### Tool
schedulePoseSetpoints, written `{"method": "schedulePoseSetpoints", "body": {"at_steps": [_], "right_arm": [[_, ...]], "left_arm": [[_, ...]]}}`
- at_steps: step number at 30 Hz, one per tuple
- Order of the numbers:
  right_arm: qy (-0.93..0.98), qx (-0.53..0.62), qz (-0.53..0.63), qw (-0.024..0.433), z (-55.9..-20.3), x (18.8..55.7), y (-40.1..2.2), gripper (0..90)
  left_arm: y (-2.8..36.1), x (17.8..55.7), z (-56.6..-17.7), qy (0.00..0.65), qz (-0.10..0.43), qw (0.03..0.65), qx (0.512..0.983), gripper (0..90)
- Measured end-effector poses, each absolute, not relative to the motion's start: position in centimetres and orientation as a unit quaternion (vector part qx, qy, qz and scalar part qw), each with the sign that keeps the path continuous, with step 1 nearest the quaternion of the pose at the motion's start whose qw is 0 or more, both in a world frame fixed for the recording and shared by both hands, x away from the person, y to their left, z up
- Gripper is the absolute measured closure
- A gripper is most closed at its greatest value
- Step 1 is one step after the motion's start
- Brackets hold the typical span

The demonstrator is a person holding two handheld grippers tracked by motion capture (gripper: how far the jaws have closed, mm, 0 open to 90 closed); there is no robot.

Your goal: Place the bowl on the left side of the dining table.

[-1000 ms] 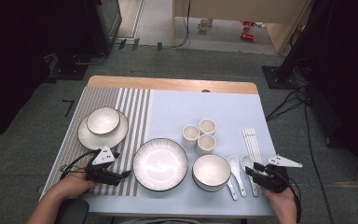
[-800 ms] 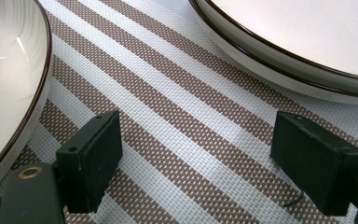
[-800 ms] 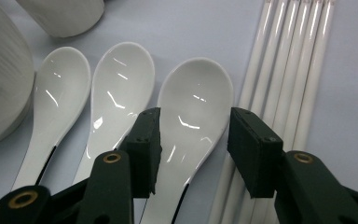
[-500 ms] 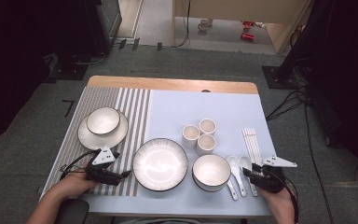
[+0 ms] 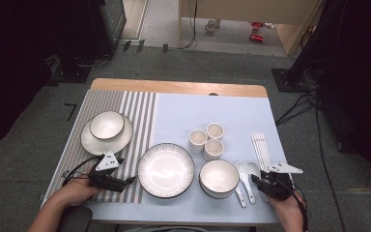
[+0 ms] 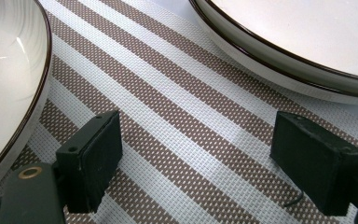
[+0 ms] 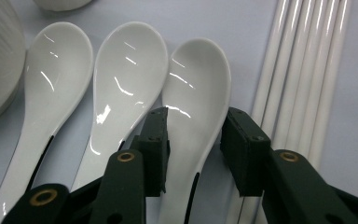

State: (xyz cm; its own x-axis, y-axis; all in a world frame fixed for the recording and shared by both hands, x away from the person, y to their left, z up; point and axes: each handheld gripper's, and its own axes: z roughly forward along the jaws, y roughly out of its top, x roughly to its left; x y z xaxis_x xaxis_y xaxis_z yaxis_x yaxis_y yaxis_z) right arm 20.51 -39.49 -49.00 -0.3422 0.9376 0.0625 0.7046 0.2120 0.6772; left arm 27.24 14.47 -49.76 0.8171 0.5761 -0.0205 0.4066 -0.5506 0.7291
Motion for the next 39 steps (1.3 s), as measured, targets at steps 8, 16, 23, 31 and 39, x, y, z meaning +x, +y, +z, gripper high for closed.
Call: {"method": "schedulePoseSetpoints", "body": {"at_steps": [8,16,23,31,39], "right_arm": [[0.756,0.545,0.309,0.19,-48.94,20.49,-39.27,68.3],[0.733,0.576,0.322,0.164,-48.82,20.6,-39.37,78.8],[0.717,0.597,0.332,0.141,-48.75,20.86,-39.62,81.1],[0.713,0.598,0.336,0.141,-48.61,21.09,-39.6,82.0],[0.704,0.604,0.344,0.145,-48.5,21.47,-40.0,82.0]], "left_arm": [[14.48,27.25,-49.76,0.281,0.111,0.382,0.873,16.5],[14.48,27.25,-49.76,0.281,0.111,0.382,0.873,16.5],[14.48,27.25,-49.76,0.281,0.111,0.382,0.873,16.6],[14.45,27.21,-49.77,0.281,0.113,0.381,0.874,16.5],[14.42,27.18,-49.77,0.28,0.114,0.38,0.874,16.5]]}}
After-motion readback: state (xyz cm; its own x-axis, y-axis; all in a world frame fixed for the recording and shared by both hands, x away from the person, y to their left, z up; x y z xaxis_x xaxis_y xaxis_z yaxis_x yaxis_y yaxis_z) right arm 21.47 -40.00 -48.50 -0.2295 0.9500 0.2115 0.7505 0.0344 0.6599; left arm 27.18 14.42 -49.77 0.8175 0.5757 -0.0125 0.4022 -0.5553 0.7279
